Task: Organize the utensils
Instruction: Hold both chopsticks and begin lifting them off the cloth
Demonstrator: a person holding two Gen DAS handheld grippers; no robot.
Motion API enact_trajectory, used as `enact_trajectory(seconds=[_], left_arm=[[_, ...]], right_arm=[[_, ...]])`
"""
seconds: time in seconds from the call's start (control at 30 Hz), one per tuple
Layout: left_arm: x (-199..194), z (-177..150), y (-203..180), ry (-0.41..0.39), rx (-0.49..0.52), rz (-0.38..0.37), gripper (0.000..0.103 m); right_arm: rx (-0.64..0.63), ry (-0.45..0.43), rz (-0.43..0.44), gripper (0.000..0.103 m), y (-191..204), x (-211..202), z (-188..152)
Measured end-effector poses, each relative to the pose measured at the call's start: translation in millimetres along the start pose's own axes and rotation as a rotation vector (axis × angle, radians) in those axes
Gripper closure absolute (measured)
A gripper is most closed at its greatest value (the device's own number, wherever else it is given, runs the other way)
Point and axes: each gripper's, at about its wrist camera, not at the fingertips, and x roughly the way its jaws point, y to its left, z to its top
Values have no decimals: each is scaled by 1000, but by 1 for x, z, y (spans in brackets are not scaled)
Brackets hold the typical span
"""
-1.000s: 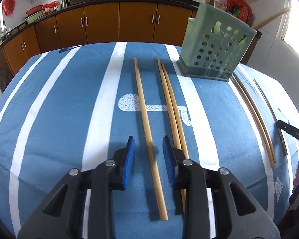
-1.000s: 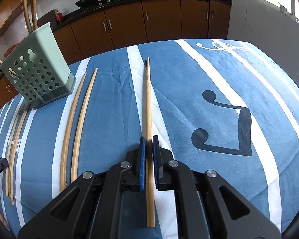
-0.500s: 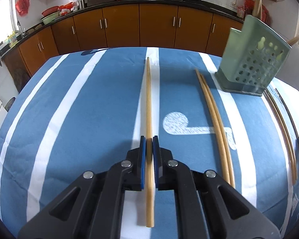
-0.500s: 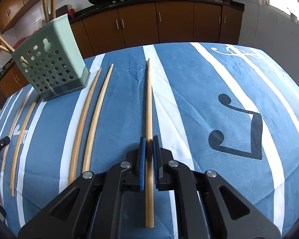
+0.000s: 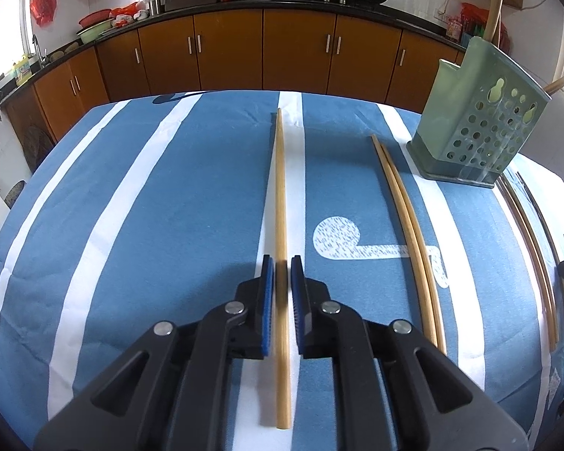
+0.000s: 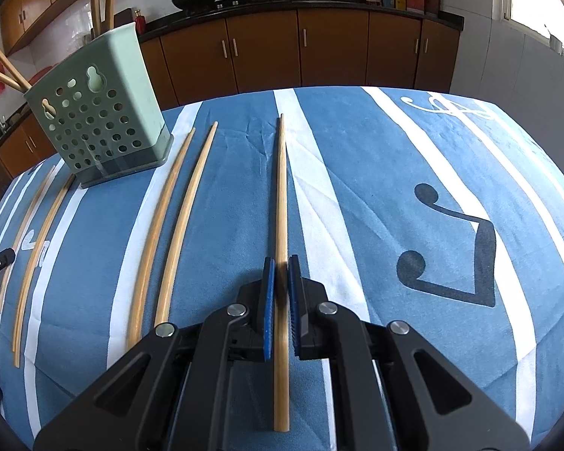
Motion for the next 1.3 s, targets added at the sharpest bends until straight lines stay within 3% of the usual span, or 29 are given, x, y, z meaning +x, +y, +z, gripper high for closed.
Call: enact_trajectory(seconds=[0.87, 1.17, 1.3], left_arm=[[0, -1, 1, -2, -7, -23, 87], [-15, -20, -4, 3, 29, -18, 86], [-18, -23, -5, 5, 50, -6, 94]], right_arm=[[6, -1, 6, 94, -1, -1, -1], [7, 1, 10, 94, -2, -10, -12], [9, 1, 14, 95, -2, -13, -14]])
